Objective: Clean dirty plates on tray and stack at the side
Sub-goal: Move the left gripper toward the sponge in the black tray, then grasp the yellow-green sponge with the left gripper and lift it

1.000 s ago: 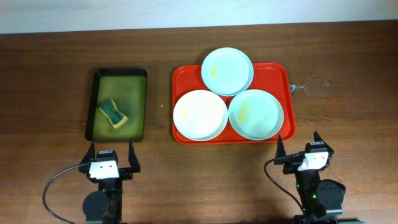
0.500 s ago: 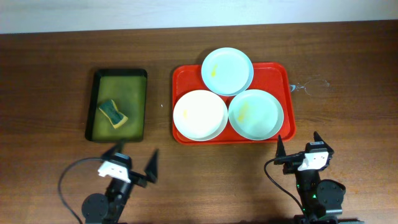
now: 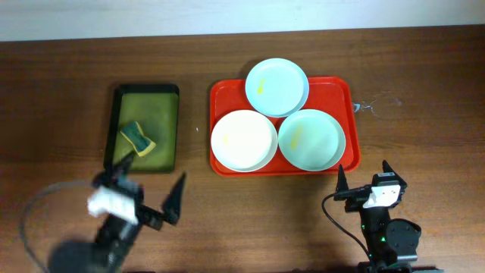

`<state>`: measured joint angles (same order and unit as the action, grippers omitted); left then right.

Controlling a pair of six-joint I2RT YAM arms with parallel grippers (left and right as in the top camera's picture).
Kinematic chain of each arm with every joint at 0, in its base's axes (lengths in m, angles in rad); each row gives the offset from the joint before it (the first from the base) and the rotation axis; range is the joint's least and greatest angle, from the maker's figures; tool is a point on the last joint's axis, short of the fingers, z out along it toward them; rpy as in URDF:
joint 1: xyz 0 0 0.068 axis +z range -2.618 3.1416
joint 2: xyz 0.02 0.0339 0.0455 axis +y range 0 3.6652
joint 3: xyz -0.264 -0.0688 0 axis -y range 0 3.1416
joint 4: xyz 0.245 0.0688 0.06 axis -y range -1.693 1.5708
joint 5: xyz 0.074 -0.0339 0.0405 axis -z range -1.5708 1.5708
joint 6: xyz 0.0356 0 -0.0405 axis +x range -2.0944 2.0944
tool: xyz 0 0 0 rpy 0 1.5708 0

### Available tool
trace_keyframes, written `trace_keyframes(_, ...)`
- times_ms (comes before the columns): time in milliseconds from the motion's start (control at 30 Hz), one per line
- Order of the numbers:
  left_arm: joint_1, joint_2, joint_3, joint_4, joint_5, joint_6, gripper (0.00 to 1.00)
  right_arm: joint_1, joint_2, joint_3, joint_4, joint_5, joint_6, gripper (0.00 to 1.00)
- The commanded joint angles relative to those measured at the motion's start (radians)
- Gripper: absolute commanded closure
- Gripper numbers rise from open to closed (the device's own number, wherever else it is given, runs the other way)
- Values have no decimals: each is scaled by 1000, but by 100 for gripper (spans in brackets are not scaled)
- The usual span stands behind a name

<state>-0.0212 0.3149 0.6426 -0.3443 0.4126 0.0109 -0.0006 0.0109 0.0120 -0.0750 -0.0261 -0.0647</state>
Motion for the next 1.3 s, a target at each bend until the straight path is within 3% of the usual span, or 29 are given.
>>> trace_keyframes(0, 0, 390, 405, -330, 32, 170, 1, -7, -7, -6, -4, 2, -6, 2)
trace_keyframes(67, 0, 564, 575, -460, 107, 180, 1, -7, -7, -6, -4, 2, -6, 2)
trace_keyframes(133, 0, 713, 719, -571, -65, 111, 1, -7, -7, -6, -4, 2, -6, 2)
trace_keyframes(167, 3, 822, 822, -677, -269, -42, 1, -7, -7, -6, -4, 2, -6, 2)
trace_keyframes(200, 12, 941, 929, -801, -369, -108, 1, -7, -7, -6, -4, 2, -6, 2)
trace_keyframes(267, 26, 1110, 1045, -890, -364, -123, 1, -7, -7, -6, -4, 2, -6, 2)
trace_keyframes(467, 55, 1398, 1060, -887, -384, -176, 1, -7, -7, -6, -4, 1, -6, 2)
trace_keyframes(633, 137, 1575, 1060, -843, -383, -426, 1, -7, -7, -6, -4, 2, -6, 2)
trace_keyframes(1033, 169, 1848, 1060, -732, -389, -433, 0, -6, -7, -6, -4, 2, -6, 2)
trace_keyframes(1067, 169, 1862, 1060, -723, -401, -433, 7, -6, -7, -6, -4, 2, -6, 2)
trace_keyframes(1133, 175, 1878, 1060, -713, -406, -433, 9, -6, -7, -6, -4, 1, -6, 2)
trace_keyframes(1267, 191, 1886, 1060, -710, -445, -433, 27, -6, -7, -6, -4, 1, -6, 2)
